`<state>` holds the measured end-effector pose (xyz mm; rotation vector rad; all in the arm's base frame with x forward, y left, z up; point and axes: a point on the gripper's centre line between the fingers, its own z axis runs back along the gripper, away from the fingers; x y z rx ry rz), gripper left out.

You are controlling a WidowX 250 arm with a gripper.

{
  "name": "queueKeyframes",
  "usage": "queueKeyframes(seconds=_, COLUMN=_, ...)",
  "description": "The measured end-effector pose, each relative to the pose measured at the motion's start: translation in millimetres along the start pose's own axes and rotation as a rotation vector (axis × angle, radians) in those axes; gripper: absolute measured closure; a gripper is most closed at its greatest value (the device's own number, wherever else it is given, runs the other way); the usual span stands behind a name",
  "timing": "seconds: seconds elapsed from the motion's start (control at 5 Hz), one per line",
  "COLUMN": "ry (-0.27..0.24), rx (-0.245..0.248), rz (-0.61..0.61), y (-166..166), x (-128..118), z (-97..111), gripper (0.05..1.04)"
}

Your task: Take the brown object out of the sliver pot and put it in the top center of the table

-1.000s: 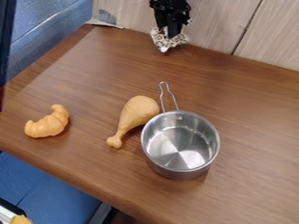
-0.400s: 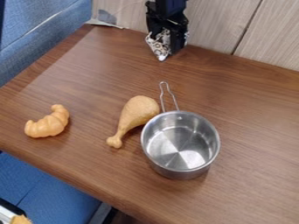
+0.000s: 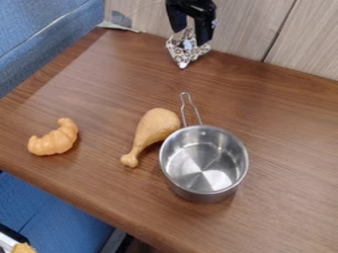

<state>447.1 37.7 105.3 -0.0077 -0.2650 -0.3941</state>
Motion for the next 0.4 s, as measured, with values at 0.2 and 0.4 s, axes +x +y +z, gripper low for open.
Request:
queueKeyframes(seconds=0.2, ry=-0.070, rx=0.009, rz=0.023, y=3.8, x=-5.5, z=31.2, gripper=0.083)
queueKeyframes(seconds=0.4, ry=-0.134, rx=-0.061, rz=0.044, y=11.2, x=-21.9, z=46.6, gripper=0.083)
